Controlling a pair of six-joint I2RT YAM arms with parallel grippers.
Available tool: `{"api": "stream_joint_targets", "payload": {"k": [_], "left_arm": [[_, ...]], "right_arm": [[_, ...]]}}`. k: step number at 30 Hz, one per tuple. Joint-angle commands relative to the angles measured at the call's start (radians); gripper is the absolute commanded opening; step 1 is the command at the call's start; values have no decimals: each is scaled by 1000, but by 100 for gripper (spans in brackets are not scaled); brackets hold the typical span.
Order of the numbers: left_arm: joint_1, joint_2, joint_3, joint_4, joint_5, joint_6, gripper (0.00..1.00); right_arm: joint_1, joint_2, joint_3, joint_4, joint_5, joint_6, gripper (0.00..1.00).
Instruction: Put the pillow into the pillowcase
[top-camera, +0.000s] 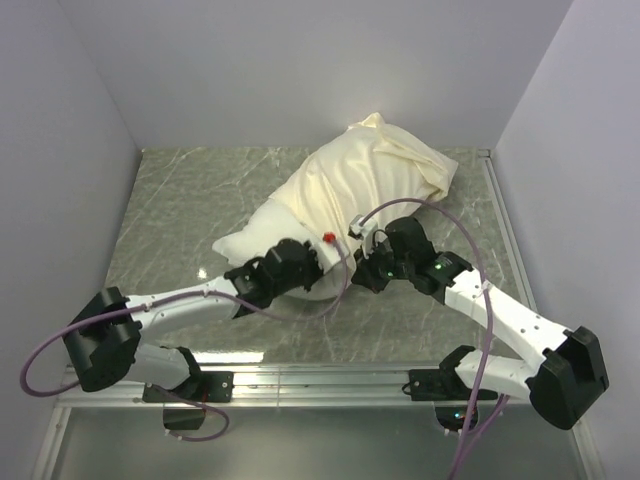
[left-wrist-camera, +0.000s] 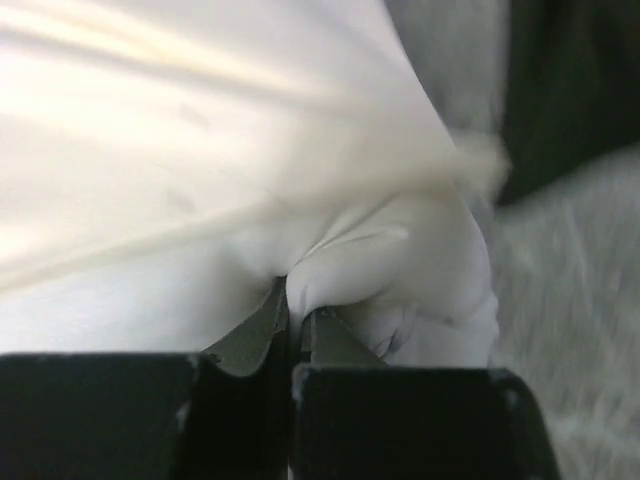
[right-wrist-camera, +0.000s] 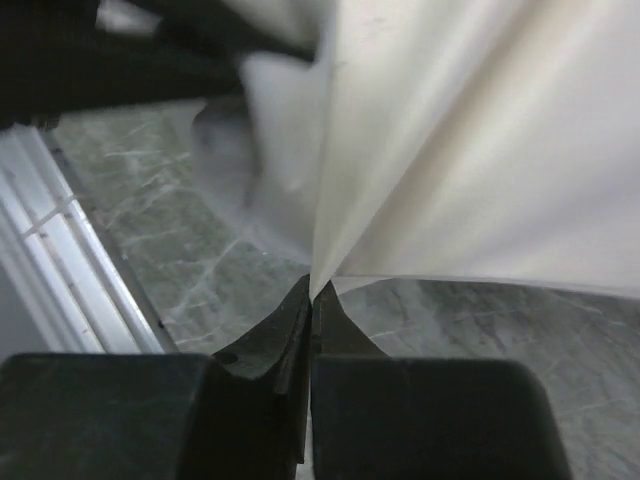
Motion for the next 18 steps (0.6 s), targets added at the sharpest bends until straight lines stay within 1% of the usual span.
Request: {"api": "stream_joint_targets", "payload": {"k": [1,2,4,5,6,8,10,12,13,15,16,17,18], "left_arm": [[72,19,229,125,-10,-147,0],[80,31,262,113,-13,-206,0],[80,80,336,68,-11,-279,0],[77,98,347,65,-1,-354,0],[74,120,357,53,-2,-389,0],[42,178,368,22,-30,-457,0],[37,192,350,10,-45,-509,0],[37,183,332,-21,-48,-512,1],[37,151,313,-34,-26,-499,18],[34,96,293,-102,10,-465,37],[31,30,275,-129,22,-434,64],[32,-5,275,-160,19,-428,74],[40,-38,282,-273,10,-428,82]], "right_arm": [[14,-54,76,-119,-282,23,0],[16,-68,82,-123,-315,24,0],[16,-73,96,-139,-413,41,0],[14,-67,114,-142,-437,53,0],[14,-59,127,-143,-447,53,0],[5,-47,140,-151,-419,23,0],[-41,-41,131,-165,-411,3,0],[-85,-19,130,-208,-417,-49,0],[-95,-15,128,-256,-405,-75,0],[-124,-22,105,-290,-316,-152,0],[-134,-25,98,-315,-273,-178,0],[-150,-21,101,-327,-221,-230,0],[-170,-15,113,-362,-201,-272,0]]}}
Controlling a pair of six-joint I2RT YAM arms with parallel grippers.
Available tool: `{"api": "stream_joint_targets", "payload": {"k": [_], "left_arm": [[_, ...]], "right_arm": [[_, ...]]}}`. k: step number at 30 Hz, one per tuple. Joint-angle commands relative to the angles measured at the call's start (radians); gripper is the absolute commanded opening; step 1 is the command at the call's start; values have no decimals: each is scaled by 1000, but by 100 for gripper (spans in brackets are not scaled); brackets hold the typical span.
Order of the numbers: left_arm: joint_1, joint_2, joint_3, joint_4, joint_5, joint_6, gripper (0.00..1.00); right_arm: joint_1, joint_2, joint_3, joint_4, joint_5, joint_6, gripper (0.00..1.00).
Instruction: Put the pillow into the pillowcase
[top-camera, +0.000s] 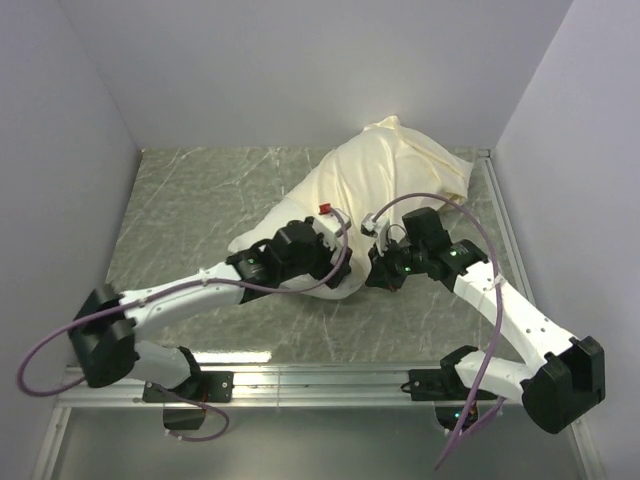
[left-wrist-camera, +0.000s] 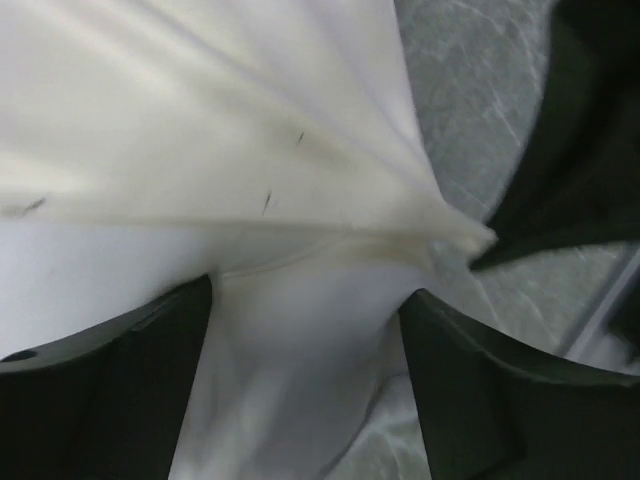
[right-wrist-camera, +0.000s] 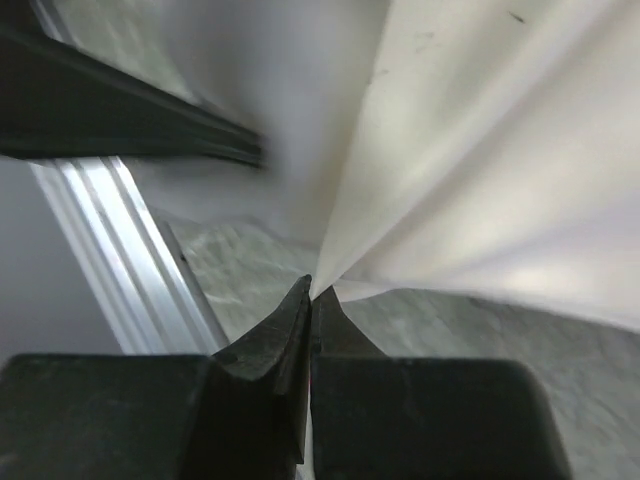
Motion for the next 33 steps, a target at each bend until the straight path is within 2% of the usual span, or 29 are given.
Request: {"api": "stream_joint_targets", "payload": {"k": [1,3,4,5,6,7,9,10,11,12,14,16,17,18,19,21,22,24,25,28,30,31,33], "left_arm": [[31,-201,31,-166,35,7,84],[158,-313,50,-271,95,-9,90],[275,-349,53,-297,189,6,99],[328,-382,50,-313,227,24,100],[371,-410,41,-325,264,45,99],[454,-447,30,-358,294,90,99],[551,-461,13,-374,388,107,100],[650,-459,-5,-376,423,110,99],[687,-456,-21,-365,501,113,99],[708,-455,-42,-347,517,121,99],[712,-432,-122,-276,477,121,100],[715,-337,-177,-245,425,119,99],[721,-290,-185,-233,436,119,96],[726,-187,-174,-247,572,128,90],[725,-142,-165,-270,651,166,77],[702,-105,-191,-238,780,138,77],[620,-120,-208,-213,778,124,77],[494,-187,-254,-138,726,132,77],[378,-205,-264,-108,682,113,79],[282,-165,-228,-77,699,55,80],[263,-174,-184,-101,677,72,90],[292,-191,-164,-142,648,64,95],[403,-234,-119,-179,666,50,96]], "right_arm": [[-53,-5,23,-161,24,-162,0],[-67,-5,36,-181,141,-234,0],[-78,-5,43,-216,165,-257,1],[-78,-5,68,-233,192,-290,9],[-79,-7,84,-249,228,-300,18],[-79,-8,104,-273,243,-304,40],[-81,-14,179,-295,251,-315,64],[-79,-14,213,-319,246,-320,72],[-79,-8,279,-324,243,-318,74],[-81,-2,316,-332,234,-318,75],[-79,38,419,-339,214,-285,78],[-70,102,523,-333,205,-234,78],[-66,127,557,-329,214,-214,78],[-56,153,591,-330,222,-196,78],[-58,206,664,-341,223,-179,77],[-58,251,732,-368,223,-170,76],[-56,268,779,-396,217,-170,75],[-43,282,796,-404,237,-170,75],[-17,277,786,-398,251,-173,75],[29,244,709,-373,321,-174,75],[75,207,656,-353,376,-174,76],[89,178,605,-340,396,-183,76],[143,138,553,-318,442,-194,76]]}}
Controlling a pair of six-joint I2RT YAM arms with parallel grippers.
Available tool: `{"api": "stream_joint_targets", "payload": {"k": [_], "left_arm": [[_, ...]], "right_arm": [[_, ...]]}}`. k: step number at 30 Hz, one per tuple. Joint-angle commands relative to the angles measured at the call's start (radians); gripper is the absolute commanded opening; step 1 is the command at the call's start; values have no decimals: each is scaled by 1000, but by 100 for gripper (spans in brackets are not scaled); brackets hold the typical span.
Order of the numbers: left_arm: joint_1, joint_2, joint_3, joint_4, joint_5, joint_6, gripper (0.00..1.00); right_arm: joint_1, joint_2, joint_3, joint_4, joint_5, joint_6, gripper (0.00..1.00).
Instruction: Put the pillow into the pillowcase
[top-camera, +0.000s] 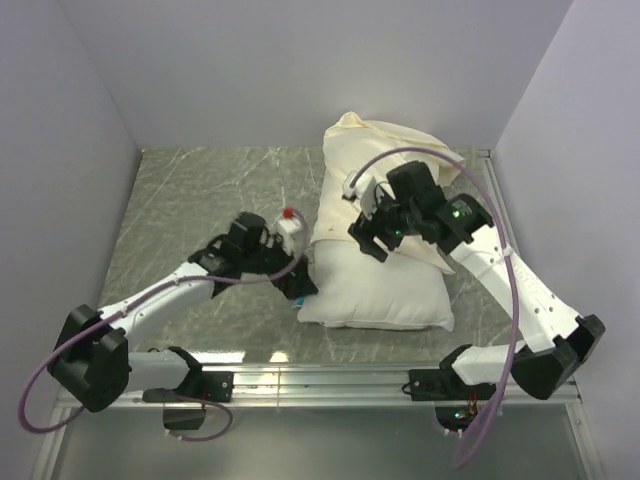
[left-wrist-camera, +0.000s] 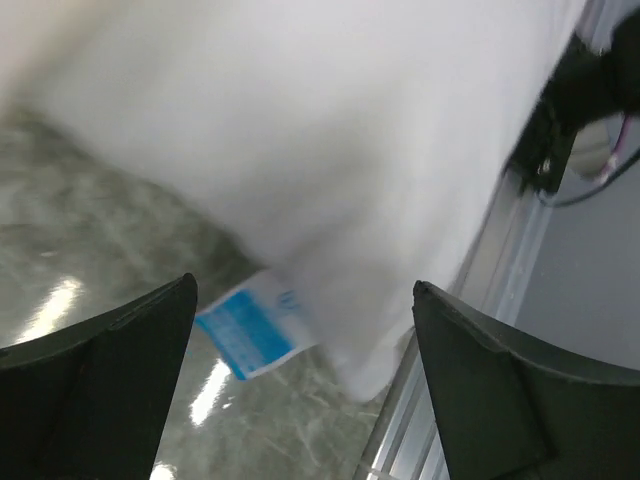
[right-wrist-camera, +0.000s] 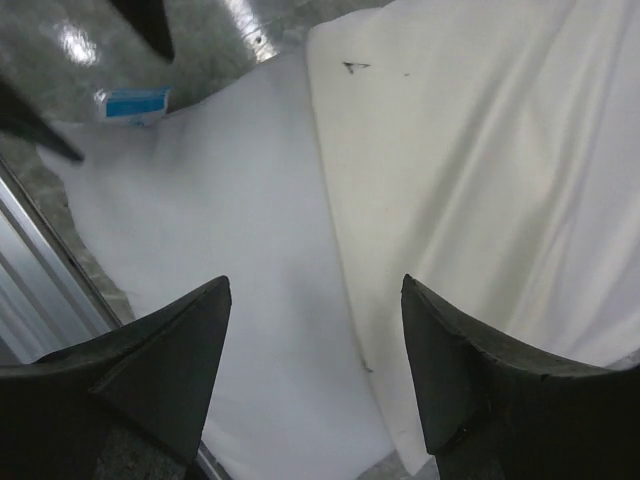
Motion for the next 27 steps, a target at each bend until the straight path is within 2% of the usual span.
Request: {"api": "stream_joint_targets", "payload": {"k": [1,3,4,6,8,11,13,15,18,22,24,27], "left_arm": [[264,-89,88,-18,31,-42,96],[368,-195,60,-31,28,1,99],[393,-226,45,-45,8,89,99],[391,-273,-27,-44,-52,168,99],[390,-266,-58,-31,-54,229,99],[390,-215,-101,54,-98,246,99],[387,-166,-123,151,-78,251,99],[352,-104,-133,241,-75,261,93],[313,5,-110,289,-60,333,86],[278,140,-57,329,-23,386,81],[229,222,1,329,-71,409,77],[221,274,51,356,-70,403,77]], "right_arm": [[63,-116,-114,46,129,-38,76],[120,-164,-194,77,175,-75,77],[144,-199,-271,104,215,-105,77],[224,-221,-333,113,237,-124,77],[267,-242,-397,136,249,-138,77],[357,-238,-442,182,336,-144,78],[419,-216,-449,215,382,-165,78],[474,-196,-457,233,430,-184,79],[500,-159,-477,223,430,-204,79],[503,-141,-534,207,410,-196,80],[502,-148,-541,212,415,-192,80],[497,-150,-528,199,416,-184,80]]}}
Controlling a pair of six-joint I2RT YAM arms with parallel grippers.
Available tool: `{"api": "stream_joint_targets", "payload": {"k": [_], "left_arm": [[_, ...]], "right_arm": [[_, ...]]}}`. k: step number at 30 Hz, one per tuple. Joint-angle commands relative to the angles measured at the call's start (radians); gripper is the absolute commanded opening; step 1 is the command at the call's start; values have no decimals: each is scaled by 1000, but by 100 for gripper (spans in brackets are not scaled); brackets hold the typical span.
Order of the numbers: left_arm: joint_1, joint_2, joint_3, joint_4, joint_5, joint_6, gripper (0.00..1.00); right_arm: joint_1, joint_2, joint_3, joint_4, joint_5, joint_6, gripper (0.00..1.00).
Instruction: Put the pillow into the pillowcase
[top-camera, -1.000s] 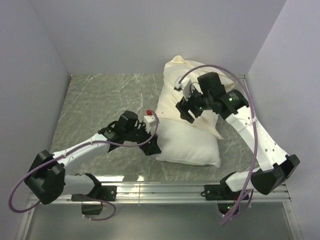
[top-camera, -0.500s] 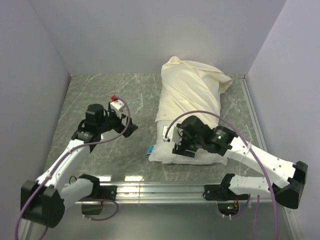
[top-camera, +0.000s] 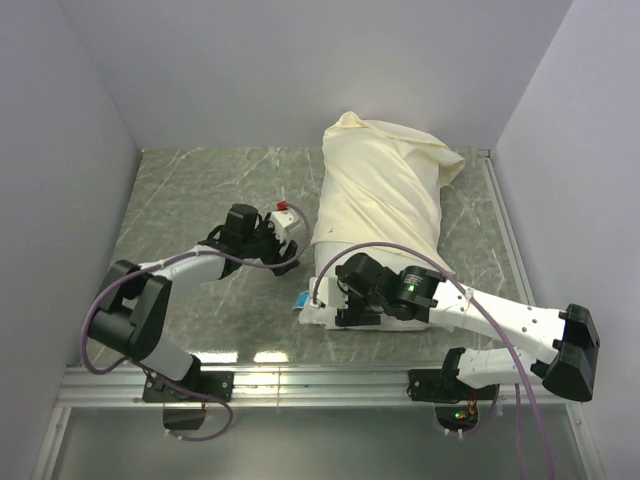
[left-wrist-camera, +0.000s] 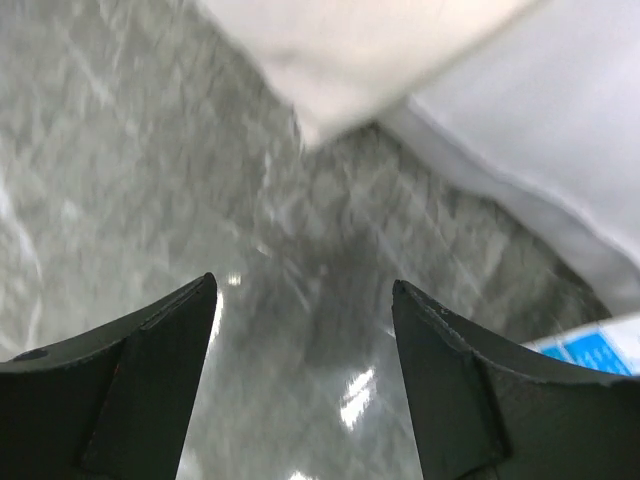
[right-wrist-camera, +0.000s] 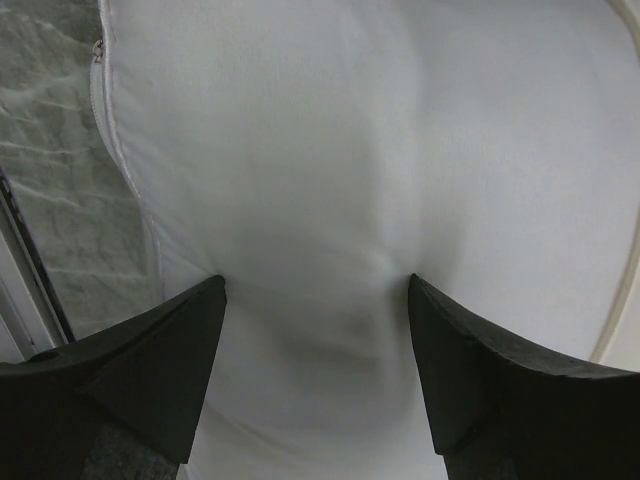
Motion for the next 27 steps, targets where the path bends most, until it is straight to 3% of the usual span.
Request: {"api": "stream_joint_targets", "payload": {"k": [1,11,18,25,26,27], "left_arm": [[-24,28,84,100,14,36,78],[-71,219,283,65,3,48,72],[-85,244,294,14,2,83,68],[-102,305,362,-63,-26,76,75],[-105,305,359,-57,-30,79,74],[-107,307,360,-53,-40,83,67]], "right_arm": [[-1,-11,15,-10,16,3,80],[-8,-57,49,-54,-15,27,84],[-8,-88,75,-94,-58,39,91],[12,-82,101,-90,-53,52,98],[18,-79,101,-85,-42,50,99],[34,-73,90,-62,-33,46,100]]}}
